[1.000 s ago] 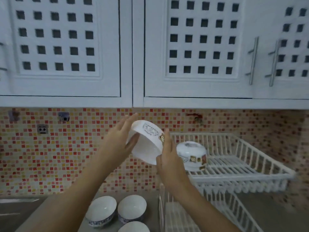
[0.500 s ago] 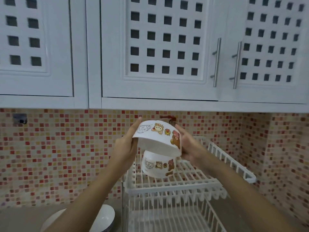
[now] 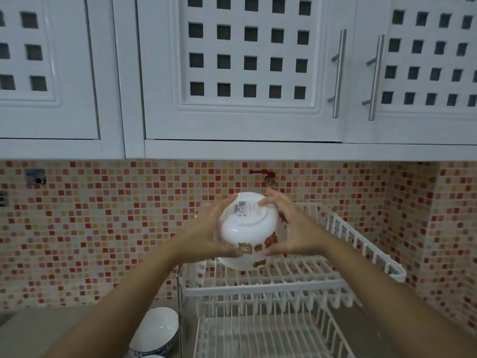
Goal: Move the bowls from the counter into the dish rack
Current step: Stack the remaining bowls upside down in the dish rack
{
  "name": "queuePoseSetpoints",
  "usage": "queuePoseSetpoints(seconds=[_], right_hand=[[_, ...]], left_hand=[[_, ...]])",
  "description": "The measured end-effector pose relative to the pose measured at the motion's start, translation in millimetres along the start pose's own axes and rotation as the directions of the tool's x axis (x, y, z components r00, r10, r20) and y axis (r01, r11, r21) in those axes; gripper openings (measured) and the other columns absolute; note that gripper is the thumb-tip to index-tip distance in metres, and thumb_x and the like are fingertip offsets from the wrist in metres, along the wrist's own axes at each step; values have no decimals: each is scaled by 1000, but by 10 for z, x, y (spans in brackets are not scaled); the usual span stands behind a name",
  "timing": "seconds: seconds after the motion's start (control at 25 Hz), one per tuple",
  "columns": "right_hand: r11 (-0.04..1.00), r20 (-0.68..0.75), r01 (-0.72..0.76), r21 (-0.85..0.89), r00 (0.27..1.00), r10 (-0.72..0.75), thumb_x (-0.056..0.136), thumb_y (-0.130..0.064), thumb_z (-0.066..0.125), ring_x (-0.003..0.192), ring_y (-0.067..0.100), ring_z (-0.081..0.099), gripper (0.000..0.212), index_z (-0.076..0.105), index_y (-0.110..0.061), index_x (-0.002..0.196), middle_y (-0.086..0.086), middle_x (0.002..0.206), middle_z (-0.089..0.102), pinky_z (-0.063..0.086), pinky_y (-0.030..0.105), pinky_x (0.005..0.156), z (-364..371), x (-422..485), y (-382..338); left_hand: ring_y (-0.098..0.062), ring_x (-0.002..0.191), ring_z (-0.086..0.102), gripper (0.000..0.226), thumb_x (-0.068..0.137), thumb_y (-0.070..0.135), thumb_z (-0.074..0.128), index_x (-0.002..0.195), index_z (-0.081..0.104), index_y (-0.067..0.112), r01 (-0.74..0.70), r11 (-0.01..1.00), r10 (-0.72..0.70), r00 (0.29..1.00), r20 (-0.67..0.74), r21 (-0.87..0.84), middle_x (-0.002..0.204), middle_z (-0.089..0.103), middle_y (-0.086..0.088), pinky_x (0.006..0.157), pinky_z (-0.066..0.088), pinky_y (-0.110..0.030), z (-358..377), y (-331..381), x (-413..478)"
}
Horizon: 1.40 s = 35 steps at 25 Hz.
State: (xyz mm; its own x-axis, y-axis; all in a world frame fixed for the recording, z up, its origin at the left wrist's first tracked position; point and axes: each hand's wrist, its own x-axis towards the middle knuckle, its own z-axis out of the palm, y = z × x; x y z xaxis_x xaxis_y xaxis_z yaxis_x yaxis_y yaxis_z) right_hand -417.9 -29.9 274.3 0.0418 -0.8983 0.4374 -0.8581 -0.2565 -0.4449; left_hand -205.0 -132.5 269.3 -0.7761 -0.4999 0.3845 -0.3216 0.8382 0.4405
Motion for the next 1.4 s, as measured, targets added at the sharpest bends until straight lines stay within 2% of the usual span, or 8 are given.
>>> queuePoseSetpoints(seconds=[0.12, 0.24, 0.32, 0.48, 0.72, 0.96, 1.2, 1.4], right_hand=[[991, 75, 13, -135, 997, -3, 52, -37, 90, 142, 10, 19, 122, 12, -33, 147, -8, 154, 17, 22, 40, 118, 141, 105, 77], [987, 110, 32, -157, 994, -14, 54, -32, 90, 138, 1, 12, 126, 7, -28, 149, -7, 154, 13, 16, 26, 115, 302, 110, 190], [984, 138, 15, -176, 990, 10, 57, -25, 89, 139, 6, 13, 126, 5, -21, 150, -5, 153, 8, 16, 22, 111, 354, 106, 244], [974, 168, 40, -222, 986, -2, 56, -26, 88, 138, 16, 24, 126, 5, -19, 150, -8, 150, 7, 30, 28, 109, 408, 103, 296], [967, 171, 36, -250, 985, 7, 58, -28, 87, 140, 20, 22, 126, 1, -20, 151, -6, 152, 3, 33, 37, 112, 379, 98, 298], [976, 248, -71, -208, 961, 123, 73, -22, 76, 146, 10, -10, 119, -15, -21, 149, -11, 157, -21, 18, 35, 117, 333, -34, 194], [997, -12, -75, 3, 997, 75, 88, -5, 51, 147, 10, 2, 82, 2, -24, 151, -10, 160, -4, 11, 23, 108, 345, 58, -479], [965, -241, 17, 262, 969, 49, 100, -19, 36, 146, 11, 10, 57, 10, -16, 151, -2, 160, 10, 9, 19, 110, 962, 297, -1358]], left_hand=[[-20, 145, 7, 123, 63, 40, 81, 146, -10, 36, 29, 995, -32, 999, 25, 96, 155, -6, 17, 118, 19, -50, 163, -46, 28], [-20, 145, 4, 123, 66, 35, 81, 147, -11, 28, 69, 985, -79, 995, 58, 158, 157, -10, 7, 116, 19, -39, 246, -96, 27], [-21, 144, 11, 120, 66, 31, 81, 149, -5, 24, 82, 981, -95, 993, 68, 173, 157, -4, 4, 113, 25, -35, 272, -104, 27], [-22, 140, 22, 117, 63, 33, 83, 149, 4, 20, 77, 976, -90, 994, 58, 203, 154, 10, -2, 110, 31, -34, 320, -149, 19], [-25, 135, 31, 115, 61, 32, 83, 147, 8, 18, 62, 967, -80, 995, 65, 248, 150, 16, -4, 108, 37, -37, 312, -132, 67], [-22, 147, 0, 120, 71, 31, 78, 148, -13, 24, 109, 962, -157, 971, 181, 251, 159, -12, 0, 116, 18, -44, 220, -69, -32], [-24, 145, 18, 68, 97, 23, 43, 150, -1, 17, 164, 929, -145, 986, -80, 331, 160, 5, -4, 117, 18, -38, -199, -40, -148], [-21, 147, 12, 55, 101, 32, 25, 150, 8, 14, 310, 925, -253, 934, -253, 221, 159, 11, -5, 118, 14, -34, -583, -326, -560]])
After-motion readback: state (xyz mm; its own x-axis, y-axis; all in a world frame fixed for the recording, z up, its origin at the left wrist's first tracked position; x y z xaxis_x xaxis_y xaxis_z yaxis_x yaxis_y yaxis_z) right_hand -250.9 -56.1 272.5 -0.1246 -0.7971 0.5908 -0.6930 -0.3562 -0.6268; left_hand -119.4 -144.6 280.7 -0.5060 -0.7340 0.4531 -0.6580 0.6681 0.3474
